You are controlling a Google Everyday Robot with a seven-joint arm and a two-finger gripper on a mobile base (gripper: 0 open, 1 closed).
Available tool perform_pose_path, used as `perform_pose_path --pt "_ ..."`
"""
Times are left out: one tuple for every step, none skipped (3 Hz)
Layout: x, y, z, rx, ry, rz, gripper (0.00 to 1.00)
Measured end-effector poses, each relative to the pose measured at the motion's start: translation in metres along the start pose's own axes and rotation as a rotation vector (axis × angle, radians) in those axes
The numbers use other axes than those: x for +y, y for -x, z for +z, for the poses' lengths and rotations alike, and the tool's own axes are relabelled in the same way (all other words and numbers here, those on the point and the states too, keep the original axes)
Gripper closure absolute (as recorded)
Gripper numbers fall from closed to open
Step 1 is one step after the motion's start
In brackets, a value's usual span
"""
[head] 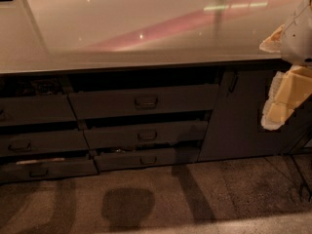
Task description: Open top drawer
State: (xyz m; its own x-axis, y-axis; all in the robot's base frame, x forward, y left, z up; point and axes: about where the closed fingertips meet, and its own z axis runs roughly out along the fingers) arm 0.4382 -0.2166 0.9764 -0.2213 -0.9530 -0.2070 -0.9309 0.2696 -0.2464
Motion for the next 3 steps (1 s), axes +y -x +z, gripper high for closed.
perform_pose_path --pt "0.0 0.0 0.0 0.0 0.0 0.0 0.0" --pt "-0.001 0.001 0.0 -0.038 0.024 -0.008 0.0" --pt "-0.01 -0.015 0.004 -0.165 0.093 -0.023 0.0"
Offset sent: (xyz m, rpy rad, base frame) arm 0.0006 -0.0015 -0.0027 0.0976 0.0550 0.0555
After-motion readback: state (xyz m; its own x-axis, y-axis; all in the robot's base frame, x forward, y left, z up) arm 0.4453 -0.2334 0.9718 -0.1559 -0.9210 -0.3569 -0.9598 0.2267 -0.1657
